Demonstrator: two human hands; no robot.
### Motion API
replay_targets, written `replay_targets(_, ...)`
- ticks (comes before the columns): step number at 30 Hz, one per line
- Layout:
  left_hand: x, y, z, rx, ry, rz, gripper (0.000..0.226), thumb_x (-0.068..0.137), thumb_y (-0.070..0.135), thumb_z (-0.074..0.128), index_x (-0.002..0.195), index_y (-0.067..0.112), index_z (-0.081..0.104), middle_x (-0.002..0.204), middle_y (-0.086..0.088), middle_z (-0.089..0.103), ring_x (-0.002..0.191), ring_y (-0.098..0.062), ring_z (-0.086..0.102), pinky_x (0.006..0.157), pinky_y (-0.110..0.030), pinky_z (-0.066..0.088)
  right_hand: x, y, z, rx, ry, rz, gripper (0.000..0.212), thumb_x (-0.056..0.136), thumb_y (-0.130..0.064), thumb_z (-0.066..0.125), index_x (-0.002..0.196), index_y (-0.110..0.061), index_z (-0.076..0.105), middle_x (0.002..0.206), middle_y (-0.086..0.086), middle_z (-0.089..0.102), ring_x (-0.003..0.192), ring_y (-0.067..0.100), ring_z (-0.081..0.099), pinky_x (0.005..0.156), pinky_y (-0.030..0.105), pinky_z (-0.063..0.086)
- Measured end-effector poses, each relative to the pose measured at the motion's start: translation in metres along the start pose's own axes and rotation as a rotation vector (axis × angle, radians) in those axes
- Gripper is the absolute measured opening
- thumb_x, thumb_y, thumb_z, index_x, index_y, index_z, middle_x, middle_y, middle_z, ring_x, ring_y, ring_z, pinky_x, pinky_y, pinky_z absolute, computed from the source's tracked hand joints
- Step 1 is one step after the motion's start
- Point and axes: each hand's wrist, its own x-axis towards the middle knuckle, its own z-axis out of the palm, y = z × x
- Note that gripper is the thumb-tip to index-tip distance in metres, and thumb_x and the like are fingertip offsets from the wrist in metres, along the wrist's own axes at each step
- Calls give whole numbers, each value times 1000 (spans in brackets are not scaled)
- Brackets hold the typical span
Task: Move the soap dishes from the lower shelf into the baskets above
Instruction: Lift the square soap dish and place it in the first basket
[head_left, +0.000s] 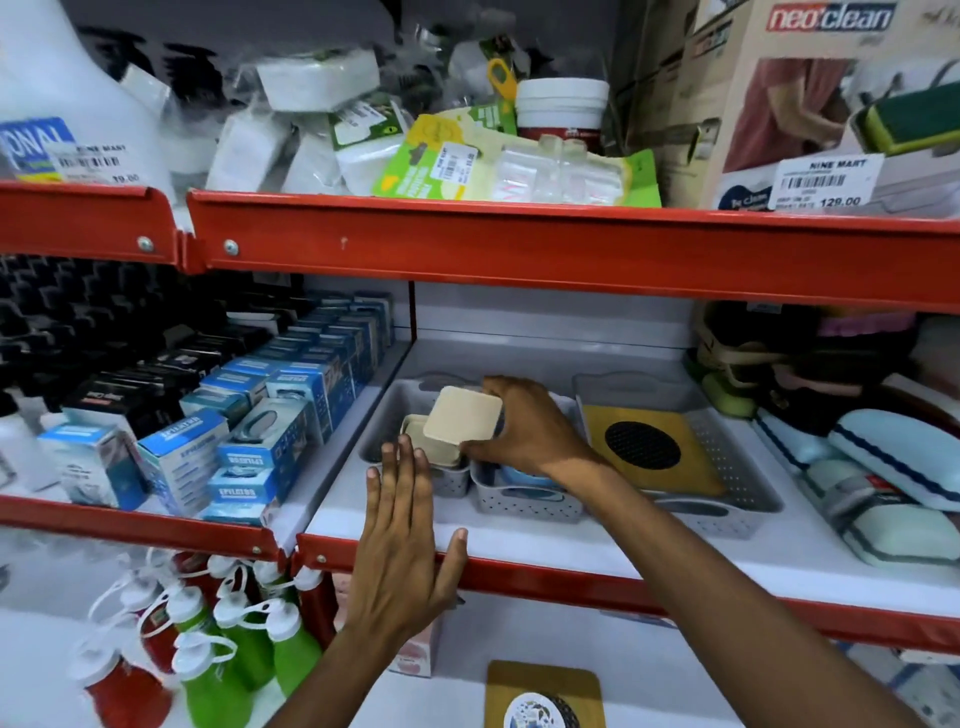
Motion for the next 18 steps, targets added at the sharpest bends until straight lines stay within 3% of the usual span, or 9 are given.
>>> replay_targets(3, 0, 0, -1, -7, -2, 4, 88, 92, 47, 38, 156, 0, 0, 168, -19, -6, 157, -33, -3, 128, -38, -9, 29, -4, 15, -66, -94, -41, 54, 61, -38, 91, 101, -13, 65, 104, 8, 73, 92, 25, 66, 70, 35, 53)
replay_targets(6, 1, -1, 0, 4, -8, 4, 88, 92, 48, 38, 156, -1, 1, 168, -20, -6, 157, -33, -3, 128, -38, -10, 50, -4, 27, -139, -219, -23, 58, 64, -38, 90, 108, -9, 66, 111, 10, 71, 95, 26, 66, 78, 37, 56)
replay_targets(10, 1, -3, 1, -1, -19, 4, 88, 92, 48, 38, 156, -1, 2, 168, -20, -4, 157, -31, -3, 128, -36, -12, 61, 3, 34, -178, -340, -31, 40, 73, -39, 86, 95, -16, 61, 109, 10, 72, 95, 27, 67, 77, 36, 55)
replay_targets(12, 1, -4, 1, 0, -22, 3, 88, 92, 49, 38, 156, 0, 3, 168, -20, -3, 157, -31, -2, 128, -36, -12, 57, 4, 29, -148, -364, -31, 43, 80, -37, 82, 108, -9, 65, 118, 13, 70, 105, 30, 66, 86, 39, 53)
replay_targets(14, 1, -5, 2, 6, -22, 4, 88, 92, 48, 38, 156, 0, 3, 168, -21, -2, 157, -31, -1, 128, -36, -12, 48, 5, 21, -103, -372, -23, 62, 85, -35, 78, 134, -3, 57, 140, 15, 59, 124, 31, 58, 105, 34, 44)
replay_targets(16, 2, -5, 1, 7, -21, 7, 88, 92, 48, 37, 156, 0, 3, 168, -21, -2, 157, -31, -1, 128, -36, -12, 35, 5, 13, -77, -367, -28, 73, 89, -38, 73, 148, -7, 43, 154, 11, 44, 138, 26, 46, 106, 22, 31)
replay_targets(18, 2, -5, 1, 5, -20, 10, 87, 92, 48, 37, 156, 0, 3, 168, -21, -2, 157, -30, -1, 128, -36, -11, 21, 5, 5, -78, -325, -56, 78, 91, -45, 68, 153, -12, 34, 160, 9, 36, 144, 25, 37, 111, 25, 27)
